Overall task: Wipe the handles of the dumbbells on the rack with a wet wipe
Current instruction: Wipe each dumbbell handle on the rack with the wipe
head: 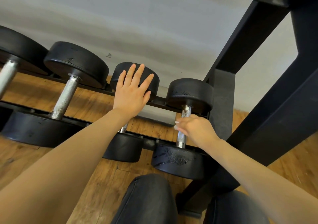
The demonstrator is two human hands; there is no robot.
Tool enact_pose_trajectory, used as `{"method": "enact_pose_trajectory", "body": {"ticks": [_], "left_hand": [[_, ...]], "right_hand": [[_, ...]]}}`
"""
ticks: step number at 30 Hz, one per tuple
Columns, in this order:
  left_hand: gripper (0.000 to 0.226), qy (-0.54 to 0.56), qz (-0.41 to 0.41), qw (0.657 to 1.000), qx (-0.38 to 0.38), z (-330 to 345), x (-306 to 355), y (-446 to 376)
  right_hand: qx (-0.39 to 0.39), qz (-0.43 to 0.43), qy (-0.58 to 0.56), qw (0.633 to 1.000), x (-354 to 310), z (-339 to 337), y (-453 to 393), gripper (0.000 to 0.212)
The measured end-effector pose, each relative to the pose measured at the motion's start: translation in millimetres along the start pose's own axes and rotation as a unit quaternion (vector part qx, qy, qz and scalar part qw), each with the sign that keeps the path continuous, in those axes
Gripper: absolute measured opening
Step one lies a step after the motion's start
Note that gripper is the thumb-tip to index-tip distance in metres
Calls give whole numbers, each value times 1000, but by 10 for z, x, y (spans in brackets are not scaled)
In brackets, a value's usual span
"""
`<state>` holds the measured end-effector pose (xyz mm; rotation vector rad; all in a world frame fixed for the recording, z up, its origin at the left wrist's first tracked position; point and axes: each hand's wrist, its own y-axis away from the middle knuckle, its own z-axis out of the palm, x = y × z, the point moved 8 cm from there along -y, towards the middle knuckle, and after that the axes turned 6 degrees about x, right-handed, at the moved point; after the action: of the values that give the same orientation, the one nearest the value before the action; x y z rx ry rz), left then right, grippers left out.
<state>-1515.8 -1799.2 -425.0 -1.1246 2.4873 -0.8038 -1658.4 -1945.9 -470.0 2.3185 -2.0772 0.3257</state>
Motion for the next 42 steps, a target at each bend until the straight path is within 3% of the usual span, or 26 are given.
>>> {"method": "enact_pose_trajectory", "body": {"ticks": [4, 7, 10, 15, 30, 33, 37, 42], "left_hand": [[54, 2, 3, 1000, -1, 0, 1, 6], [54, 0, 5, 1000, -5, -1, 4, 7], [55, -1, 3, 1000, -7, -7, -6, 6], [55, -1, 7, 1000, -4, -5, -7, 11], [56, -7, 9, 1000, 16, -16, 9, 8], [56, -9, 8, 1000, 19, -13, 7, 8], [57, -16, 15, 1000, 16, -7, 14, 4], [57, -29, 21, 999, 11, 0, 19, 0]], "right_hand": [[10, -4, -10, 1000, -22, 33, 11, 20], [63, -19, -29, 997, -40, -30, 108, 15], [138, 52, -35, 988, 40, -168, 203, 28], [205, 204, -186, 939, 292, -115, 302, 17], [166, 207, -293, 918, 239, -44, 392, 14], [180, 217, -261, 923, 263, -101, 367, 11], [207, 259, -279, 901, 323, -124, 337, 10], [159, 271, -302, 900, 314, -1, 435, 11]]}}
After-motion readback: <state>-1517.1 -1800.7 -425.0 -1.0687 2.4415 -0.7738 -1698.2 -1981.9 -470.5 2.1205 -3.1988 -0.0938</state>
